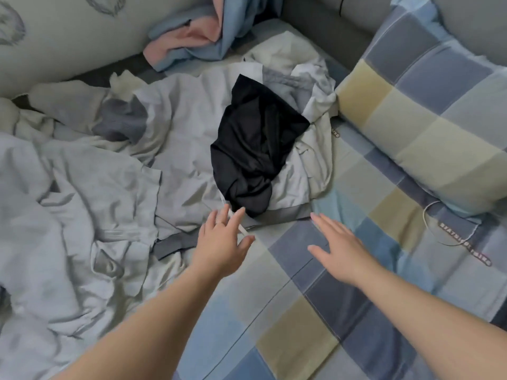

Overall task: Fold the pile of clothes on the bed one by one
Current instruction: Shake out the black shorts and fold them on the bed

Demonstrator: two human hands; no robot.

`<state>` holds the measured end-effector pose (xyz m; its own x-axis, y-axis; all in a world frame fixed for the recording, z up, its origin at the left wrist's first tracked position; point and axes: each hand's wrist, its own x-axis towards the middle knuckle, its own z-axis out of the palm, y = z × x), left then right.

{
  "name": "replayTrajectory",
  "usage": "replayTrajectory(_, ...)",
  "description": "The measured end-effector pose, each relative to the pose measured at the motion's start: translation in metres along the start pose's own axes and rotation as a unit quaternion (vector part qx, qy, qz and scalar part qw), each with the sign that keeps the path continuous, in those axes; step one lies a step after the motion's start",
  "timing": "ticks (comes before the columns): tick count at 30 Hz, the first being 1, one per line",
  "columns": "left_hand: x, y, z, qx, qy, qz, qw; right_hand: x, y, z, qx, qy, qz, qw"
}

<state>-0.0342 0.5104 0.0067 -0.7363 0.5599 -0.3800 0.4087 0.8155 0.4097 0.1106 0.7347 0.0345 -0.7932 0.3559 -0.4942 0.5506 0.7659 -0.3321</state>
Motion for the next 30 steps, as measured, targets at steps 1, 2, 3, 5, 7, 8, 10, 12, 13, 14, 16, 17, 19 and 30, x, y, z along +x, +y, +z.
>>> replayTrajectory(1, 0.023, -0.002, 0.004, 0.012, 0.013, 0.013, 1.0, 0.023, 0.0, 0.002, 0.004, 0.005, -0.002, 1.0)
replayTrajectory(2, 0.045, -0.003, 0.007, 0.024, 0.027, 0.024, 0.999, 0.045, 0.0, 0.004, 0.009, 0.011, -0.005, 1.0)
replayTrajectory(3, 0.068, -0.002, 0.009, 0.038, 0.043, 0.036, 0.998, 0.066, 0.001, 0.006, 0.016, 0.017, -0.008, 1.0)
replayTrajectory(5, 0.125, 0.005, 0.011, 0.068, 0.086, 0.066, 0.992, 0.11, 0.008, 0.007, 0.024, 0.031, -0.024, 0.999)
replayTrajectory(7, 0.196, 0.017, 0.009, 0.082, 0.125, 0.088, 0.985, 0.16, 0.019, 0.004, 0.022, 0.05, -0.047, 0.997)
replayTrajectory(8, 0.231, 0.022, 0.009, 0.075, 0.132, 0.086, 0.985, 0.187, 0.025, 0.001, 0.019, 0.066, -0.058, 0.996)
replayTrajectory(10, 0.29, 0.023, 0.023, 0.044, 0.129, 0.05, 0.989, 0.246, 0.035, -0.008, 0.009, 0.116, -0.076, 0.99)
replayTrajectory(12, 0.329, 0.016, 0.054, 0.058, 0.125, 0.008, 0.99, 0.306, 0.038, -0.018, 0.003, 0.171, -0.09, 0.981)
replayTrajectory(13, 0.344, 0.01, 0.068, 0.082, 0.14, -0.006, 0.987, 0.336, 0.037, -0.022, 0.001, 0.194, -0.1, 0.976)
replayTrajectory(14, 0.359, 0.006, 0.076, 0.097, 0.161, -0.011, 0.982, 0.367, 0.034, -0.024, -0.004, 0.215, -0.107, 0.971)
replayTrajectory(16, 0.389, 0.0, 0.077, 0.092, 0.19, 0.003, 0.977, 0.425, 0.025, -0.024, -0.023, 0.239, -0.092, 0.966)
replayTrajectory(17, 0.398, -0.003, 0.072, 0.089, 0.202, 0.01, 0.975, 0.449, 0.019, -0.02, -0.034, 0.245, -0.077, 0.966)
replayTrajectory(19, 0.413, -0.005, 0.066, 0.077, 0.226, 0.024, 0.971, 0.483, 0.012, -0.01, -0.055, 0.293, -0.053, 0.953)
replayTrajectory(30, 0.441, -0.019, 0.06, -0.032, 0.379, 0.052, 0.923, 0.523, 0.015, -0.005, 0.083, 0.474, -0.171, 0.859)
